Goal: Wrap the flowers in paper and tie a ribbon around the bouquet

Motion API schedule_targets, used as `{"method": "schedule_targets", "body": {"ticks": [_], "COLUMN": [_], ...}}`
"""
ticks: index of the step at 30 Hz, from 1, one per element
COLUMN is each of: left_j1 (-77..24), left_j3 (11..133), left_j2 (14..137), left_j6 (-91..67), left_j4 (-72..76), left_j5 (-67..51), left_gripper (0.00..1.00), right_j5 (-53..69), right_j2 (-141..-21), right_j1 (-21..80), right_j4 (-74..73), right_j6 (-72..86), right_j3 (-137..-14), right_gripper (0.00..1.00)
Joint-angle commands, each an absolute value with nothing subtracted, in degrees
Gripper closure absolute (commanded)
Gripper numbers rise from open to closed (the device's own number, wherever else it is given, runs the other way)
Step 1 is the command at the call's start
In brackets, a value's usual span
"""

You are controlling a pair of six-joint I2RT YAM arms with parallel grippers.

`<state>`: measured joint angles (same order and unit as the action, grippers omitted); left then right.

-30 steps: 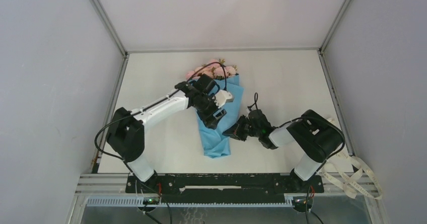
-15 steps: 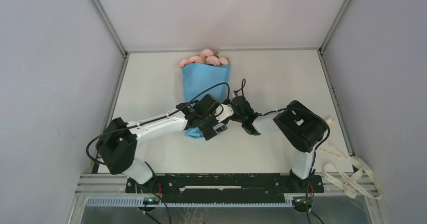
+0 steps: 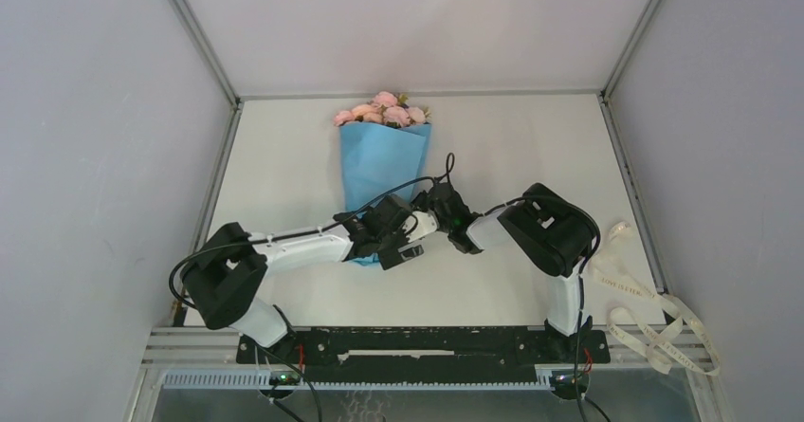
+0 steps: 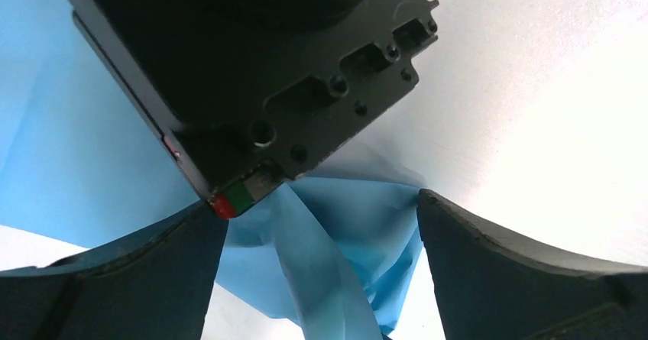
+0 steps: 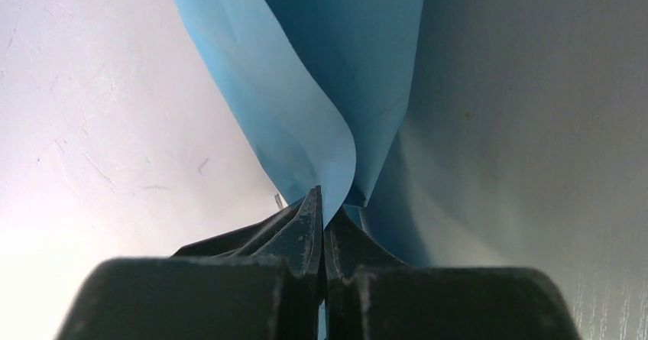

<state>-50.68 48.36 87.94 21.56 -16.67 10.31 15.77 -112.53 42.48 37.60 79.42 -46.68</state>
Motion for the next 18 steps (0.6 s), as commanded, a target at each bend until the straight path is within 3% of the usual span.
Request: {"method": "schedule_targets", "body": {"ticks": [1,7,11,18], "left_j1": [-50.9,-50.68,-49.93,-47.74], "left_j3": [48.18,53.27,52.98,49.3], "left_j2": [85.04,83.18,84.12,87.58], "left_j6": [29.45,33.61,34.44,40.01], "left_j4": [-16.68,-34.05,-35.22,-32.04], "left_j5": [6.07,-6.85,-8.9,-1.73], "left_gripper": [0.05,0.06,0.21,0.13], "right_j5": [20.46,21.28,20.68,20.3], "right_j2": [-112.82,-111.95,-110.62,-108.98], "right_j1": [43.48,43.16,43.12,43.2], "right_j4": [41.18,41.93,39.68,38.24], "right_j6": [79.58,79.24,77.51,76.62], "right_j3": [-48.54,-46.23,-46.23,-45.7], "right_gripper": [1.0,1.0,1.0,1.0]}}
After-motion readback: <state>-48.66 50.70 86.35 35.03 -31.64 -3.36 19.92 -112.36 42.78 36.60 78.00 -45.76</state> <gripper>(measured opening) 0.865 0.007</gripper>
